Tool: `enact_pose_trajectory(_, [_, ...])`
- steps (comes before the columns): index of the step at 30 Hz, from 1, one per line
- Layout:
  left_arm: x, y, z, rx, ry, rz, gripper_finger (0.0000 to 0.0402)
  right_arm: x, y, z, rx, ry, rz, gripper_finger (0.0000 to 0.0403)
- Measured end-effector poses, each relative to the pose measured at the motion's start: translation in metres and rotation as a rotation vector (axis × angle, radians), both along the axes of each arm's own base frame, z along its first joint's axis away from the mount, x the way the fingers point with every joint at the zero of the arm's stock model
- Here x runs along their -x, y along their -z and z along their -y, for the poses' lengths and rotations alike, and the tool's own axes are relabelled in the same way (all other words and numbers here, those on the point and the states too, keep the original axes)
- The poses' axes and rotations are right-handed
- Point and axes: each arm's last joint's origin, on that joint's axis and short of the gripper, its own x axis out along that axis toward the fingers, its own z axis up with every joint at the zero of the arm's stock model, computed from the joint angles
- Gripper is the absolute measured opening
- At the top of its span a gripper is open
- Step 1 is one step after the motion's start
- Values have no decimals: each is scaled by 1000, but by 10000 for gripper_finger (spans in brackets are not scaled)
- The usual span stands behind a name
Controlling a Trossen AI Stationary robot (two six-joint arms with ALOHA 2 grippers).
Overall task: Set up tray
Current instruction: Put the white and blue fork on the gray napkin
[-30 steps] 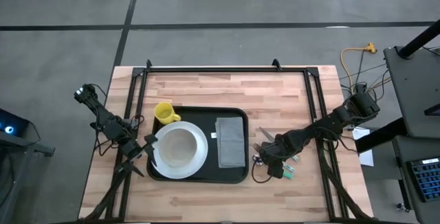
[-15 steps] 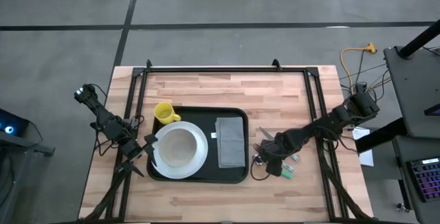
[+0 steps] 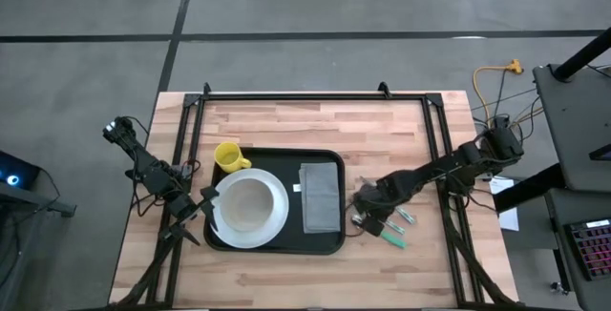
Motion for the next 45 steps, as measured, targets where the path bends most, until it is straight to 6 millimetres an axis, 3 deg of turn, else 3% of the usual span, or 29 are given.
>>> enact_pose_trajectory(5, [0,0,0,0,0,0,255,-16,-12,1,46,36,-122,12])
enact_pose_trajectory(10, [0,0,0,0,1,0,255,-48,-25,-2,46,53,-64,12])
enact_pose_trajectory(13, [0,0,0,0,0,0,255,-56,-28,-2,73,76,-101,12])
enact_pose_trajectory(16, [0,0,0,0,0,0,255,-59,-33,-2,85,154,-123,11])
enact_pose_trajectory(19, [0,0,0,0,1,0,255,-46,-43,-1,170,318,-151,11])
enact_pose_trajectory(25, [0,0,0,0,0,0,255,-24,-67,-21,72,550,50,11])
enact_pose_trajectory(29, [0,0,0,0,0,0,255,-20,-65,-28,41,687,87,11])
enact_pose_trajectory(35, [0,0,0,0,0,0,255,-36,-62,-34,15,776,101,11])
enact_pose_trajectory(45, [0,0,0,0,0,0,255,-70,-73,-23,-9,851,138,11])
